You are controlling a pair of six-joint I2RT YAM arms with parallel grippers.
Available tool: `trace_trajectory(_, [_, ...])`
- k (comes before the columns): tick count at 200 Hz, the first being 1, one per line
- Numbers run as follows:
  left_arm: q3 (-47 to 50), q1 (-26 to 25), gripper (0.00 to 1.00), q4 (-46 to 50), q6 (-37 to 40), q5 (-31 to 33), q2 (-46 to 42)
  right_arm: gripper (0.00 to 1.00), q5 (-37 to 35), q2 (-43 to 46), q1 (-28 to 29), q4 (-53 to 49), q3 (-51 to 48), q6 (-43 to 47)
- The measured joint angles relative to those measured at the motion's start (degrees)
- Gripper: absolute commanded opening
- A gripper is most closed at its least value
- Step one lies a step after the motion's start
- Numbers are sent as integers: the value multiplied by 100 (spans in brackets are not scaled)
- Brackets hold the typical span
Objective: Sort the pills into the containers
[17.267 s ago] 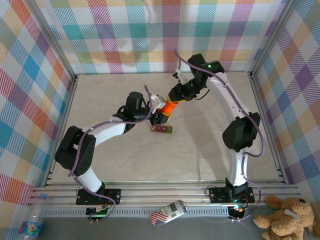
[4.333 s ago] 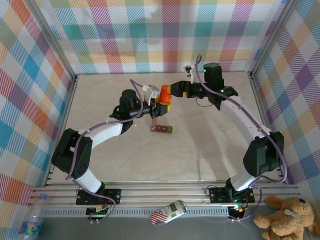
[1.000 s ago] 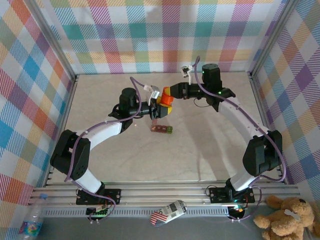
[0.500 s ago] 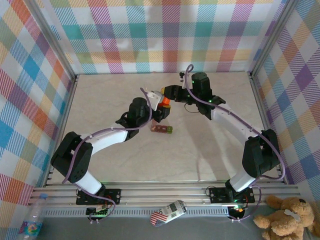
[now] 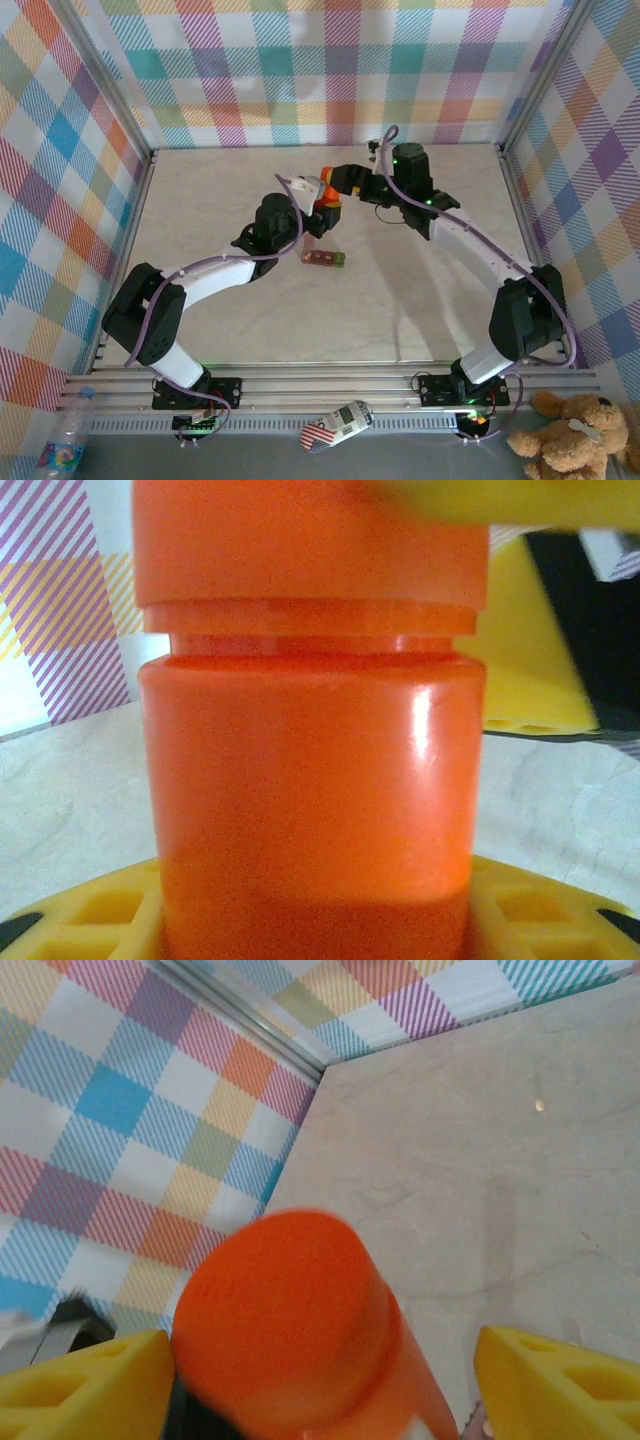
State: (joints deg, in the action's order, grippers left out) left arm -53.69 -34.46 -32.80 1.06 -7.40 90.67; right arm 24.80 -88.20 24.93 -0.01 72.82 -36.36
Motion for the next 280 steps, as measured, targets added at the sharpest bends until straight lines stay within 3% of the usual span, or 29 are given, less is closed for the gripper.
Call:
trace_trajectory(49, [0, 562, 0, -59, -166, -1331, -20, 79, 763, 203, -348, -772, 378, 828])
trace_trajectory(112, [-2, 601, 0, -13, -317, -2616, -44, 73, 1720, -339, -282, -1333, 1064, 1539])
trace_trajectory(210, [-9, 601, 0, -15, -409, -2962, -44, 58, 1797, -442, -223, -1401, 1062, 1613])
trace_trajectory(226, [-9, 610, 0, 4, -446, -2959, -44, 49, 1812, -476, -214, -1346, 1062, 1585])
trace_trajectory(280, [-17, 627, 0, 118, -474, -2909, -44, 35, 1700, -490, -177, -1244, 1014, 1486])
